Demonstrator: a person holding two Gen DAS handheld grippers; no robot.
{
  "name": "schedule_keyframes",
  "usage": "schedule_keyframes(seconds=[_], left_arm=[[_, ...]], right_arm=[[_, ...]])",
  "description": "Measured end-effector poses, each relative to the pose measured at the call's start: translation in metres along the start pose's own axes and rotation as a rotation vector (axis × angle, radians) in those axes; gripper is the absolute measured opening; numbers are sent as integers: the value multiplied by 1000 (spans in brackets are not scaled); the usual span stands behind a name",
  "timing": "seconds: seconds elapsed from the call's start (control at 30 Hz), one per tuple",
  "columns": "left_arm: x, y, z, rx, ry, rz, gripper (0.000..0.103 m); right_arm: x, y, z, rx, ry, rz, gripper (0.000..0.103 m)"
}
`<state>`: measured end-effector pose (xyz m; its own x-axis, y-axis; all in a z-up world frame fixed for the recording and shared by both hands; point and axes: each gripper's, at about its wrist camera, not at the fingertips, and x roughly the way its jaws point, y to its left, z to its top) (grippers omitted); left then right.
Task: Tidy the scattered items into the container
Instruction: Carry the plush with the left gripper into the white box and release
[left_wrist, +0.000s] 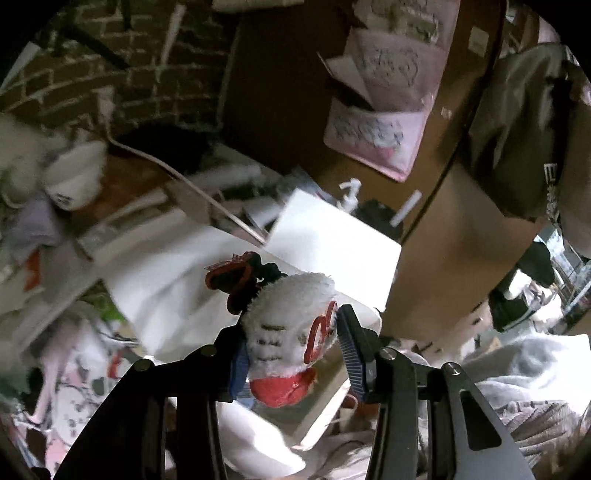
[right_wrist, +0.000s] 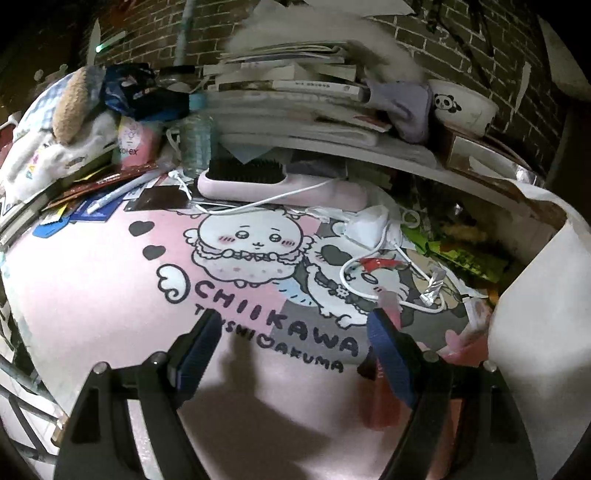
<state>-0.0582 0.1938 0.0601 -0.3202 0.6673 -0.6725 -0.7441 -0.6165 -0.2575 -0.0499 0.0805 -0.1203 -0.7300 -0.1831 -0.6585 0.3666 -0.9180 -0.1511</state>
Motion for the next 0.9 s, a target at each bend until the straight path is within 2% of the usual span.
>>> schedule_keyframes(seconds=[0.2, 0.43, 0.47, 0.53, 0.57, 0.6, 0.73, 0.87, 0.9], left_arm=[[31, 4, -5, -24, 101, 15, 38], [44, 14, -8, -87, 129, -14, 42], [45, 14, -7, -87, 132, -23, 45], [49, 12, -6, -85, 137, -31, 59], [50, 11, -5, -82, 136, -27, 74], [51, 10, -4, -83, 131, -30, 84], [49, 9, 2, -87, 111, -37, 99], [45, 6, 5, -72, 101, -27, 100], [42, 5, 5, -70, 94, -28, 103]], right_arm=[[1, -2, -2, 12, 10, 18, 79], [1, -6, -4, 29, 11, 31, 79], [1, -6, -4, 30, 12, 33, 79], [2, -7, -4, 34, 16, 37, 79], [2, -7, -4, 38, 19, 41, 79], [3, -7, -5, 40, 21, 44, 79], [3, -8, -5, 41, 23, 49, 79], [3, -8, -5, 44, 23, 47, 79], [3, -8, -5, 44, 21, 45, 79]])
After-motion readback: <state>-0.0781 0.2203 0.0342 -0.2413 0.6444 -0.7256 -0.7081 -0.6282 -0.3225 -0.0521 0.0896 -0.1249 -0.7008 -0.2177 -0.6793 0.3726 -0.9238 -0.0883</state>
